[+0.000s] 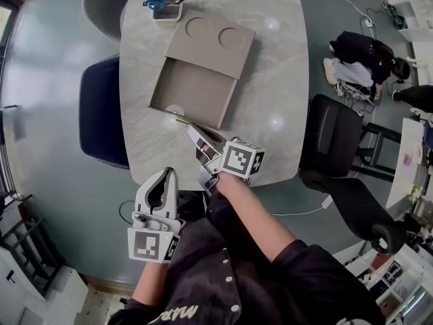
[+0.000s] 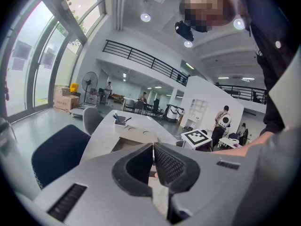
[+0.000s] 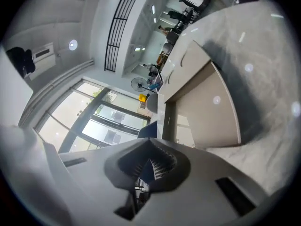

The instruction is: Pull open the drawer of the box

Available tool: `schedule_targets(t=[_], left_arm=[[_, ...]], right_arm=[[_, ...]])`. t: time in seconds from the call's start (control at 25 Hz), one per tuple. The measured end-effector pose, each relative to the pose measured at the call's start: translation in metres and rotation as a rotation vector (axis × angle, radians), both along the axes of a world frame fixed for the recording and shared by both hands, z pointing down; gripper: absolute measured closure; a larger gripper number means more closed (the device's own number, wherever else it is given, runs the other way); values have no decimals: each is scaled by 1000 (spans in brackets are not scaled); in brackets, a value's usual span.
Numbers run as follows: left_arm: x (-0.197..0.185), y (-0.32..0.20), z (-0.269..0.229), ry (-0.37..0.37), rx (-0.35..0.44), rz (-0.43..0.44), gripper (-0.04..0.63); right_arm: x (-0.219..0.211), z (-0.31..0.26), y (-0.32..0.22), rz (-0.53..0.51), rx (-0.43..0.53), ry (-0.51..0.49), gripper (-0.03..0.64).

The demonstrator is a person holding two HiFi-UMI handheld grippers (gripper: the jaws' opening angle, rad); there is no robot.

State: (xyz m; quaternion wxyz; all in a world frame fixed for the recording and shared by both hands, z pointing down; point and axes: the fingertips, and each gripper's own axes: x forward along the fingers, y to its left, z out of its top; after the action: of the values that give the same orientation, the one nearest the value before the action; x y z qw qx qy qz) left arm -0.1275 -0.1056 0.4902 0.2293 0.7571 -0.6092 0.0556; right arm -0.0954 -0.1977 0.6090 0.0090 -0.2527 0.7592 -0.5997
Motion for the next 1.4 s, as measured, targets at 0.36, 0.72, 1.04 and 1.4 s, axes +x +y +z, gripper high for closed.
schedule_targets(t=[0.36, 0.72, 1.04, 1.4], left_arm=[[5, -22, -54, -25, 113, 47, 577], [9, -35, -104, -26, 219, 62, 577], [7, -43, -148, -63, 317, 64, 577], [10, -51, -181, -81, 401, 73, 577]], right_arm=[[29, -100, -29, -24, 353, 133, 620], [77, -186, -27, -10, 665, 274, 620], [126, -252, -16, 87, 894, 376, 620], [171, -273, -14, 203, 956, 436, 620]])
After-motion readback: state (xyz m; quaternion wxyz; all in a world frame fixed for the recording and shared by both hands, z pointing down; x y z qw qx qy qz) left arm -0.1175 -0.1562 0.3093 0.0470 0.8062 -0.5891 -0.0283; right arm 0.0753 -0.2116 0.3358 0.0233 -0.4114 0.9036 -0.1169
